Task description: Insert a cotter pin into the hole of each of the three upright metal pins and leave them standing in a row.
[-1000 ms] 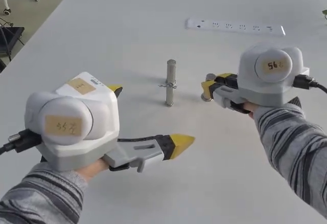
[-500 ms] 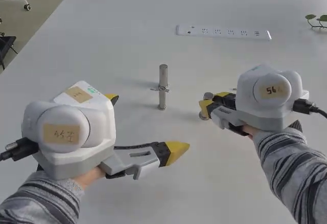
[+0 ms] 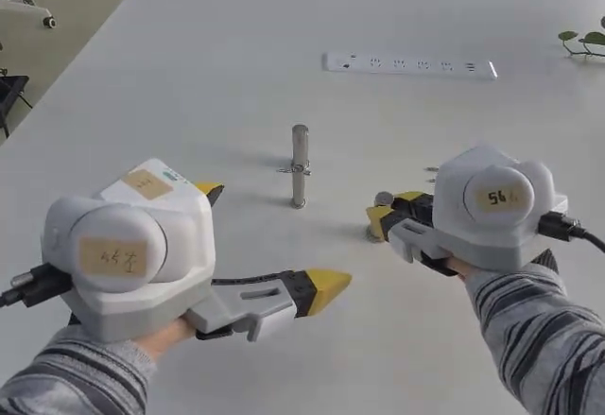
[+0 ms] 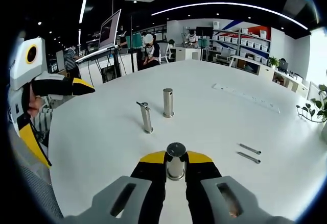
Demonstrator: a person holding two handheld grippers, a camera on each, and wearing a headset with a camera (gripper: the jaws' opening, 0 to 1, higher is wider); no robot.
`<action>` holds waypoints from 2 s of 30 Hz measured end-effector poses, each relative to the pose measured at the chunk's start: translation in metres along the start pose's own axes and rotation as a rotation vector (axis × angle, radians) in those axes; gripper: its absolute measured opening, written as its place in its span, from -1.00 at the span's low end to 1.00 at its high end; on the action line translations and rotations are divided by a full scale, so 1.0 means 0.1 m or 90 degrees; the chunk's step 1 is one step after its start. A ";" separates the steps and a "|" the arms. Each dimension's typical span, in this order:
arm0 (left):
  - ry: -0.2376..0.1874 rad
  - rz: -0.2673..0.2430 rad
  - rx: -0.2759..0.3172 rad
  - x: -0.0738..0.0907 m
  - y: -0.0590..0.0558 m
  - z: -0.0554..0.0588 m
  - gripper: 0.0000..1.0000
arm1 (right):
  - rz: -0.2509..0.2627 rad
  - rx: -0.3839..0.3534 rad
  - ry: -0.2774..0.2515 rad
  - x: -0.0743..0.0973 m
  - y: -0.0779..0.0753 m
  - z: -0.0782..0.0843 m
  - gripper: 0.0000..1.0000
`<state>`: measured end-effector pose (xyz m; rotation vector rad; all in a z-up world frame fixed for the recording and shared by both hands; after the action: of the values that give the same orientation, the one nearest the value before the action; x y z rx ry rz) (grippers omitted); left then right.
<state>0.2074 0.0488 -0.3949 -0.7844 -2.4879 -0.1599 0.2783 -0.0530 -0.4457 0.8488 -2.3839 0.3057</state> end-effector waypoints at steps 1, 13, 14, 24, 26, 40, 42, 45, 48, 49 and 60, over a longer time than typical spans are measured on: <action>0.001 0.001 -0.001 0.00 0.00 0.01 0.86 | 0.001 -0.001 0.000 0.00 0.00 0.00 -0.84; 0.006 0.004 -0.002 -0.02 -0.04 0.01 0.88 | 0.011 0.008 -0.015 0.03 0.00 0.01 -0.81; 0.006 0.004 -0.002 -0.02 -0.04 0.01 0.88 | 0.008 0.008 -0.017 0.05 0.01 0.01 -0.80; 0.003 -0.001 -0.005 -0.01 -0.07 -0.01 0.94 | -0.026 -0.006 -0.028 0.27 -0.09 0.03 -0.62; 0.002 -0.003 -0.003 -0.01 -0.07 -0.01 0.95 | -0.030 -0.009 -0.030 0.32 -0.12 0.03 -0.60; 0.000 -0.005 0.010 -0.02 -0.08 -0.05 0.95 | -0.044 0.051 0.067 0.47 -0.65 0.09 -0.63; 0.003 -0.002 0.004 -0.02 -0.09 -0.05 0.95 | -0.040 0.065 0.094 0.44 -0.74 0.12 -0.63; 0.009 0.000 -0.002 -0.03 -0.10 -0.03 0.95 | -0.040 0.080 0.113 0.39 -0.84 0.11 -0.63; 0.014 0.001 -0.007 -0.05 -0.11 -0.01 0.95 | -0.046 0.095 0.145 0.33 -0.95 0.13 -0.63; 0.016 0.001 -0.007 -0.05 -0.11 0.00 0.95 | -0.049 0.102 0.157 0.32 -0.97 0.15 -0.63; 0.025 -0.002 -0.005 -0.08 -0.10 0.08 0.87 | -0.085 0.135 0.239 0.13 -1.19 0.26 -0.65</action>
<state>0.2037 0.0382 -0.4061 -0.7742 -2.4530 -0.1840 0.3341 -0.1619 -0.4568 0.9483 -1.9609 0.6140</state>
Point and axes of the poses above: the centre of the closed fingertips' face, and the gripper's own axes: x roughly backward along the fingers, y roughly to its left, z roughly out of its underside, the point moved 1 cm from there along x, roughly backward along the fingers, and after that the axes turned 5 degrees about y, right-handed, at the moved point
